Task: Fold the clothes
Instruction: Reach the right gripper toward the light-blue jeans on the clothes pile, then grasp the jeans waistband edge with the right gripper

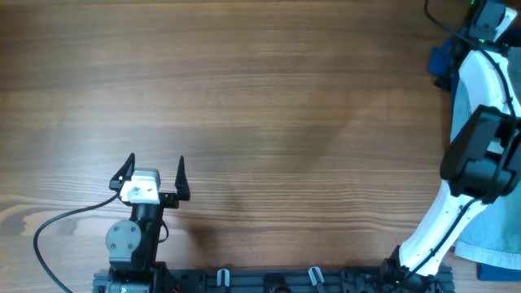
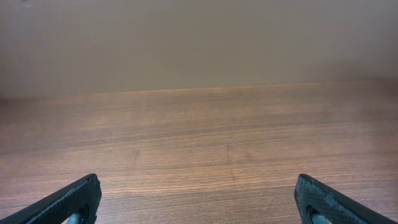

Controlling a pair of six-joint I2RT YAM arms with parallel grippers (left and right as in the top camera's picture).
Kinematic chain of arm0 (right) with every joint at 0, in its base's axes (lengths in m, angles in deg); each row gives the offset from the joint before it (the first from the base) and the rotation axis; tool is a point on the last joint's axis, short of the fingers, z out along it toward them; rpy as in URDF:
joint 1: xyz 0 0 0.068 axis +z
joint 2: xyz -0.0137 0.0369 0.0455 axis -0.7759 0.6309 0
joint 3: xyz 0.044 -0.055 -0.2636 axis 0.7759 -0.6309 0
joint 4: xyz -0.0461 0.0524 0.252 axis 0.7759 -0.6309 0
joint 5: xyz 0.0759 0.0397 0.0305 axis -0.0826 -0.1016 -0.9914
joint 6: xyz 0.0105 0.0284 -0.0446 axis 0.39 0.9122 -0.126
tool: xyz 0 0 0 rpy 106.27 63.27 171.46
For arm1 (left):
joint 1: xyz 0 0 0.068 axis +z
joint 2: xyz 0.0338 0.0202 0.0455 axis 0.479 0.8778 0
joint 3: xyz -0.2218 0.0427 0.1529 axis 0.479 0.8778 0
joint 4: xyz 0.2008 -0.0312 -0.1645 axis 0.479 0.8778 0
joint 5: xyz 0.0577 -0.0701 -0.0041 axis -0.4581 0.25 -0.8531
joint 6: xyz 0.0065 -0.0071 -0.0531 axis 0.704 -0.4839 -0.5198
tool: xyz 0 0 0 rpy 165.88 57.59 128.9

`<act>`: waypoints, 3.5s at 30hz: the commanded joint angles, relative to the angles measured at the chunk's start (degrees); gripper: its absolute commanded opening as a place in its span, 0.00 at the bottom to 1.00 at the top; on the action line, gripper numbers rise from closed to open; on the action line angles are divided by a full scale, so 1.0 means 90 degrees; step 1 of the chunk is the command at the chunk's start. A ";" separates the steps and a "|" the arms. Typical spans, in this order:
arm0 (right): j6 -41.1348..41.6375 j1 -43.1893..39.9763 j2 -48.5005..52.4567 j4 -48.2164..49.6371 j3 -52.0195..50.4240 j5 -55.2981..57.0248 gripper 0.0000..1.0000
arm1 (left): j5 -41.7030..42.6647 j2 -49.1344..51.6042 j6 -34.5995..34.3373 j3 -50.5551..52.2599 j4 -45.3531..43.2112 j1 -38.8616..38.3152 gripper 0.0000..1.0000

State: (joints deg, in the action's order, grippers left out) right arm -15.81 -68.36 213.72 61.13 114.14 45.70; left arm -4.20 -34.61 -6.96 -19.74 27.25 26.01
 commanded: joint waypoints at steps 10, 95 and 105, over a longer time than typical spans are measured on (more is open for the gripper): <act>0.0138 -0.0068 0.0646 0.0806 0.0068 0.0253 0.78 | 0.0100 -0.0046 0.0097 0.0039 0.0002 0.0044 1.00; 0.0471 -0.0576 -0.0158 0.0291 0.0085 -0.1484 0.98 | 0.0100 -0.0046 0.0097 0.0039 0.0002 0.0044 1.00; 0.0474 -0.0554 0.0542 0.0602 0.0085 -0.1435 0.98 | 0.0100 -0.0046 0.0097 0.0039 0.0002 0.0044 1.00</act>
State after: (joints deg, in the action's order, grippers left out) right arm -12.80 -73.21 216.45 65.65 114.22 31.36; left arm -4.18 -34.61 -6.96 -19.74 27.25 26.01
